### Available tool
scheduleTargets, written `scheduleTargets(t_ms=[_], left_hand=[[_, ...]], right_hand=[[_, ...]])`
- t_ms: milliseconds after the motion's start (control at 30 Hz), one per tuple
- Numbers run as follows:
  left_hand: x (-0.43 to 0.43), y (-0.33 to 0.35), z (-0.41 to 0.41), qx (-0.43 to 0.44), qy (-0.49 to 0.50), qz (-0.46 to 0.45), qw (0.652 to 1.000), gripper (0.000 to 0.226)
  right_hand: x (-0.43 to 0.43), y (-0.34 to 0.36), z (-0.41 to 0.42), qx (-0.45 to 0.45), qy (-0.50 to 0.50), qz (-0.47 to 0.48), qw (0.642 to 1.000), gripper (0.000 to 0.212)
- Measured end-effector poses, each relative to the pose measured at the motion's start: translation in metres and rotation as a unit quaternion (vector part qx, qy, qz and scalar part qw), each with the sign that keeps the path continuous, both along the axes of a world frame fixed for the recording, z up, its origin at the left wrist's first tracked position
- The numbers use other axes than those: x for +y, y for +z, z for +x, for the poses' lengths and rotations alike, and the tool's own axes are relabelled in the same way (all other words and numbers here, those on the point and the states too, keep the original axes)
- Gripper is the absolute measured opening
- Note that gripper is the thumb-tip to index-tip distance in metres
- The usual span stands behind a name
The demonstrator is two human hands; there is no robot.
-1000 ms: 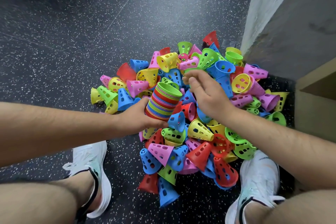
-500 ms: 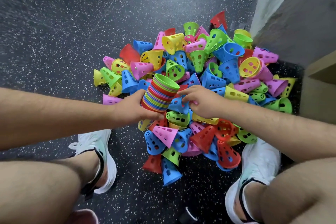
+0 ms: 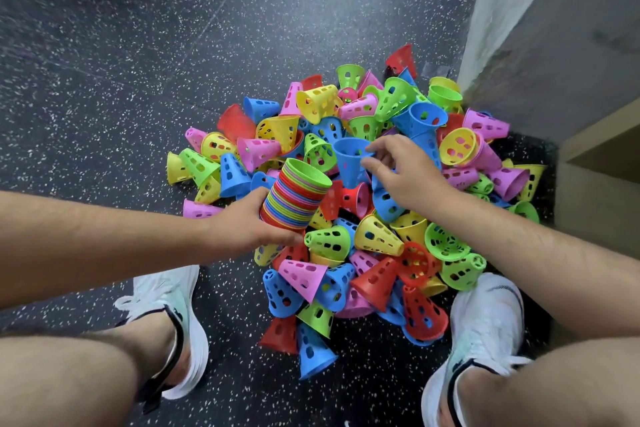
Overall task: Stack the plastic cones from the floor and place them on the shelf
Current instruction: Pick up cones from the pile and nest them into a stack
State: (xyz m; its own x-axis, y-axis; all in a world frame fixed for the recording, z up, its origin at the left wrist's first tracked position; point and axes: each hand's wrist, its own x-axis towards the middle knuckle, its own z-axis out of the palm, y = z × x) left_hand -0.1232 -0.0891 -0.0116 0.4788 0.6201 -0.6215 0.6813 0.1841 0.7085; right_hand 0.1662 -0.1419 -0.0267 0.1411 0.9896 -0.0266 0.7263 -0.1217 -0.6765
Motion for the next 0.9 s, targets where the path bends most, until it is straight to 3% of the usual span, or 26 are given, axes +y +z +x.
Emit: scheduleTargets(t_ms=[100,167,300,533,667,800,900], left_hand=[[-0.001,0.002,0.009,-0.005,-0.002,0.003,1.0,0.062],[0.0,0.0,0.013,-0.007,-0.004,0.002,1.0,0.061],[0.002,-0.002,0.018,-0.01,-0.002,-0.001,1.0,0.064],[0.007,0.001,0.025,-0.018,0.001,-0.004,1.0,0.061],[0.013,0.006,0.03,-0.013,0.002,0.001,1.0,0.065],[0.021,0.004,0.031,-0.013,0.01,0.0,1.0,0.069],[0.026,0.003,0.032,-0.014,0.018,-0.003,1.0,0.071]], right_hand=[[0.001,0.004,0.007,-0.024,-0.017,0.103,0.994,0.024],[0.003,0.01,0.009,-0.026,-0.035,0.116,0.992,0.024],[-0.001,0.005,0.01,-0.052,-0.011,0.073,0.996,0.018],[-0.003,-0.016,0.002,-0.101,0.064,-0.032,0.992,0.031],[0.013,-0.024,-0.003,-0.135,0.007,-0.08,0.988,0.04],[0.032,-0.031,0.005,-0.242,-0.074,-0.128,0.959,0.044],[0.043,-0.037,0.011,-0.259,-0.088,-0.195,0.942,0.05]])
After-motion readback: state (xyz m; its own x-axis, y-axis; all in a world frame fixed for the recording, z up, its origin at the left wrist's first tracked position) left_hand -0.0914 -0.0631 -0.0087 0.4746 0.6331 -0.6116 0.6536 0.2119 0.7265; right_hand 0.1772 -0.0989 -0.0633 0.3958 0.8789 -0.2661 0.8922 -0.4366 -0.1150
